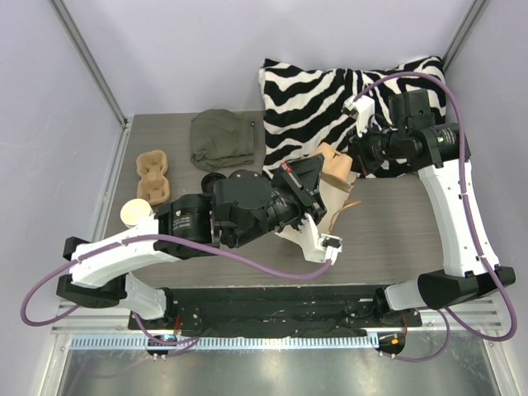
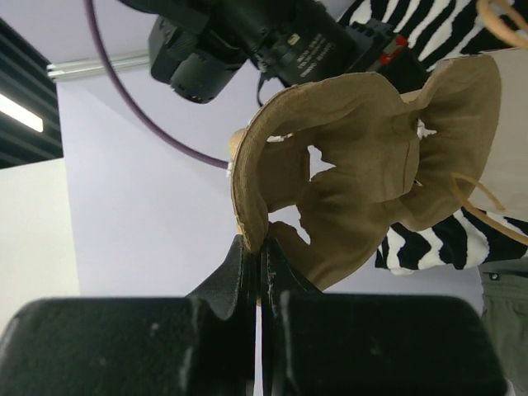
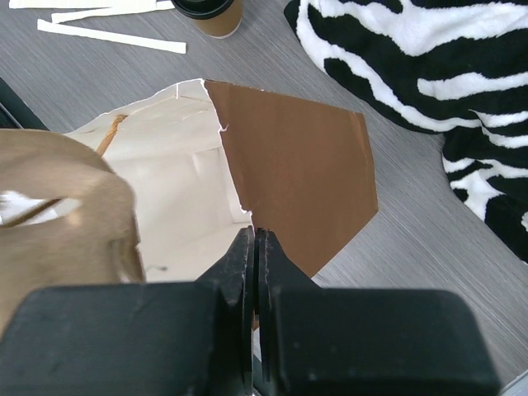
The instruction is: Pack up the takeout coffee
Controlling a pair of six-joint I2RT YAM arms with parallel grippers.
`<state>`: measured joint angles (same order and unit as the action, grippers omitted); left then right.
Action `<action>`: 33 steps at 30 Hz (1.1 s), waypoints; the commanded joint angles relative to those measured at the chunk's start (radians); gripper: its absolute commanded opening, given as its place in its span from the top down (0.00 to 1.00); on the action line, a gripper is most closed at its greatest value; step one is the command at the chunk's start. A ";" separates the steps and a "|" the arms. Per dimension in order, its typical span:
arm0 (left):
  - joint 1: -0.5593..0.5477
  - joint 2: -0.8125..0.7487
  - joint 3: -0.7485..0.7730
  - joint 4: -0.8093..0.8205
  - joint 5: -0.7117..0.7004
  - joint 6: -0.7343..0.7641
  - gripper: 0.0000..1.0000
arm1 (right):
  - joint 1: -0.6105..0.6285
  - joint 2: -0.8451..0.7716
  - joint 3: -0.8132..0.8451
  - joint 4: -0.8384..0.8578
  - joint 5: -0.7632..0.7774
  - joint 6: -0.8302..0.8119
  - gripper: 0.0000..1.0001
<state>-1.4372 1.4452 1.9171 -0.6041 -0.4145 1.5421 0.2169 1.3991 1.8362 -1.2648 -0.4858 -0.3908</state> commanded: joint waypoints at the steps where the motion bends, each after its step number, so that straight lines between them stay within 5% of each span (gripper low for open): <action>1: 0.003 0.006 -0.047 0.010 0.010 -0.001 1.00 | 0.007 -0.043 0.012 0.044 -0.017 0.012 0.99; 16: 0.067 -0.031 0.000 -0.186 0.020 0.056 1.00 | 0.007 -0.046 0.009 0.022 -0.063 -0.026 0.99; 33: 0.061 0.030 -0.012 -0.118 0.123 0.073 1.00 | 0.009 -0.046 0.046 -0.021 -0.135 -0.003 0.99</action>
<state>-1.3720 1.4540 1.8492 -0.7509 -0.2958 1.6081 0.2214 1.3724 1.8404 -1.2751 -0.5755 -0.4118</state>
